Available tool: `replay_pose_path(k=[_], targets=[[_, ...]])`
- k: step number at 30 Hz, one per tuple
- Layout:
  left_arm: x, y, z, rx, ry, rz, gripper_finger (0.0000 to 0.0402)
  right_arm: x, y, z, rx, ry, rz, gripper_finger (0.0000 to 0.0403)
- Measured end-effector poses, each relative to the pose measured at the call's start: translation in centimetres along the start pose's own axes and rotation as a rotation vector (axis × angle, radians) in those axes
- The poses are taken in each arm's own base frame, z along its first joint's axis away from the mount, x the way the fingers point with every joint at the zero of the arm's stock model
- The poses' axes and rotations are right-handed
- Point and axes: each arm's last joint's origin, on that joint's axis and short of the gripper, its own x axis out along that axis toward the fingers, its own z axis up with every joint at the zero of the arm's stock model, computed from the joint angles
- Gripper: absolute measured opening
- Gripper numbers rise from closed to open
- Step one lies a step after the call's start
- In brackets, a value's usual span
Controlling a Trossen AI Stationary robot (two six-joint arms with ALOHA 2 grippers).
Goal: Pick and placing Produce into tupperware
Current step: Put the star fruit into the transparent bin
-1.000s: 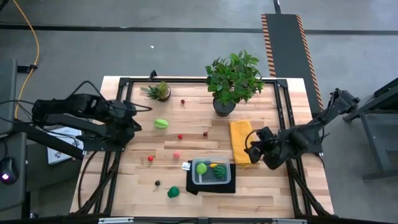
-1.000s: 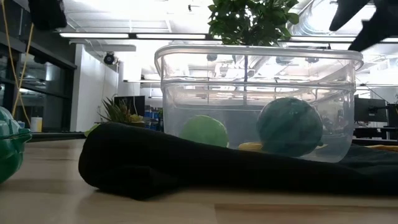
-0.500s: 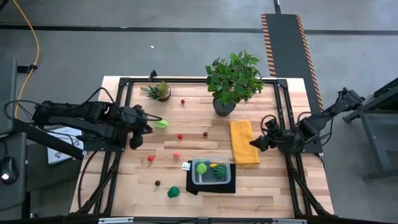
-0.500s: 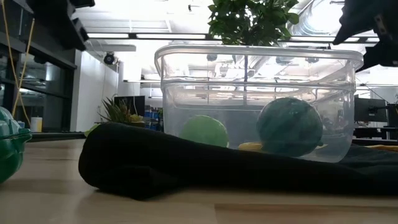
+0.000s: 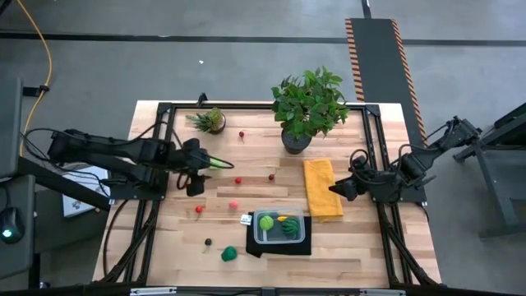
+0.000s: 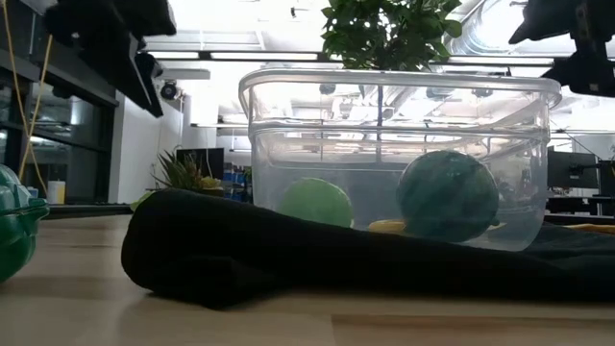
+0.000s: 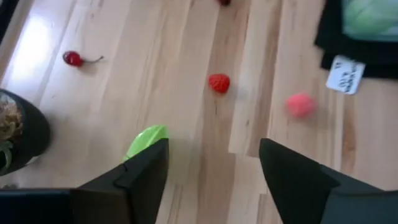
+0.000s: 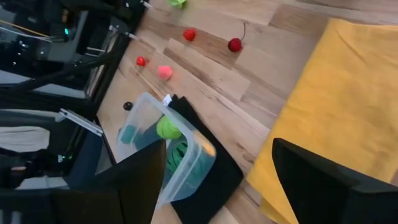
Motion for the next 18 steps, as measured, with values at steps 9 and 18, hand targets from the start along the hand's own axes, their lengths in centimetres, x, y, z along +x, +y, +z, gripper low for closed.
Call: replay_pose_path(k=[9,18], targets=[[0.3,2.7,1.4,0.020,0.096,0.046,0.0247,0.1,0.0,0.3,0.006,-0.027,-0.004,0.0282],[1.3,6.2,1.0,0.074,0.178,-0.023,0.0232,0.5,-0.2,1.2,0.019,-0.072,-0.029,0.0282]])
